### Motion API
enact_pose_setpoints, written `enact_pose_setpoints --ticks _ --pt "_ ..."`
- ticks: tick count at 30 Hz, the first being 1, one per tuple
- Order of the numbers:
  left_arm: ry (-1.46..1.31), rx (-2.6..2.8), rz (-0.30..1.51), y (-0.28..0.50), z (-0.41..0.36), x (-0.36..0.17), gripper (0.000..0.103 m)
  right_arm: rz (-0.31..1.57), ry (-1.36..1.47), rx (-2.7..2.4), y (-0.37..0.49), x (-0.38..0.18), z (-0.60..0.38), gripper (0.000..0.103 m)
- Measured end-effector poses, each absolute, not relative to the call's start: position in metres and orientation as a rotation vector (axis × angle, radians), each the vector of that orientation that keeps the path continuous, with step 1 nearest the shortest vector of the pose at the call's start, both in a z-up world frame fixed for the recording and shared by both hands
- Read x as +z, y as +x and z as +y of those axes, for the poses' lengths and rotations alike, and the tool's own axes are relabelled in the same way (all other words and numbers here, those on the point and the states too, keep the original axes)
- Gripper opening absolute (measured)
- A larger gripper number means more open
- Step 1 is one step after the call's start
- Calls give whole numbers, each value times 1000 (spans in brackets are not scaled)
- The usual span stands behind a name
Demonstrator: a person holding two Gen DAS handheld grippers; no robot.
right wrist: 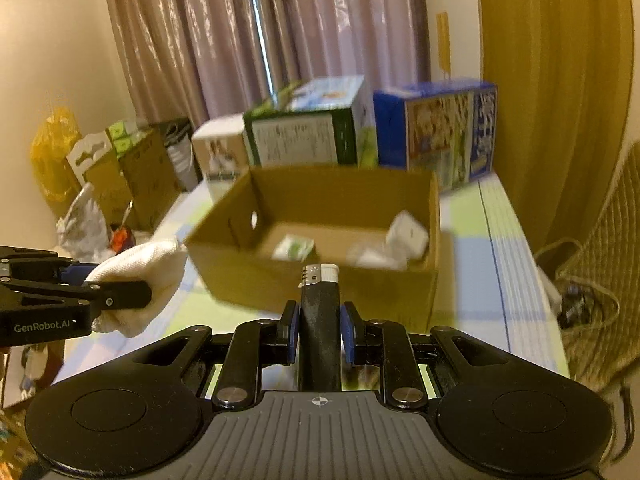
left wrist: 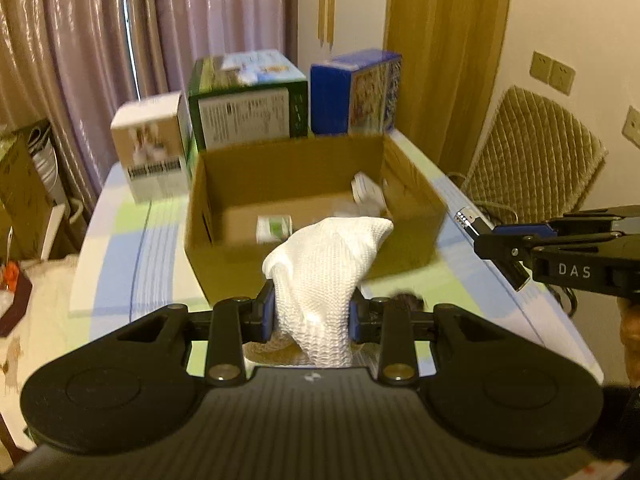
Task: Organize objects
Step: 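Lift the towel and lighter up over the cardboard box with both tools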
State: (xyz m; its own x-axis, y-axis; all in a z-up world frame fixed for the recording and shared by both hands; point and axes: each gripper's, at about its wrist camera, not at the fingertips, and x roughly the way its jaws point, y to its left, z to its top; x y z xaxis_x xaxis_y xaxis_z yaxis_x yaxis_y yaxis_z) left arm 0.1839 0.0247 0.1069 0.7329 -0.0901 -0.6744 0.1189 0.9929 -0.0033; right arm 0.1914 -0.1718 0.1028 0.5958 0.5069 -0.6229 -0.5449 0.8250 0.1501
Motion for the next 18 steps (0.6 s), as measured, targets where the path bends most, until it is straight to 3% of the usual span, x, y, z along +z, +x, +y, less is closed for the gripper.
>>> enact_pose_setpoints --ticks 8,18 --pt "76 -85 744 267 42 124 28 677 -71 614 267 130 -143 19" --pt "63 -58 801 338 56 93 29 756 -48 607 339 103 -116 19"
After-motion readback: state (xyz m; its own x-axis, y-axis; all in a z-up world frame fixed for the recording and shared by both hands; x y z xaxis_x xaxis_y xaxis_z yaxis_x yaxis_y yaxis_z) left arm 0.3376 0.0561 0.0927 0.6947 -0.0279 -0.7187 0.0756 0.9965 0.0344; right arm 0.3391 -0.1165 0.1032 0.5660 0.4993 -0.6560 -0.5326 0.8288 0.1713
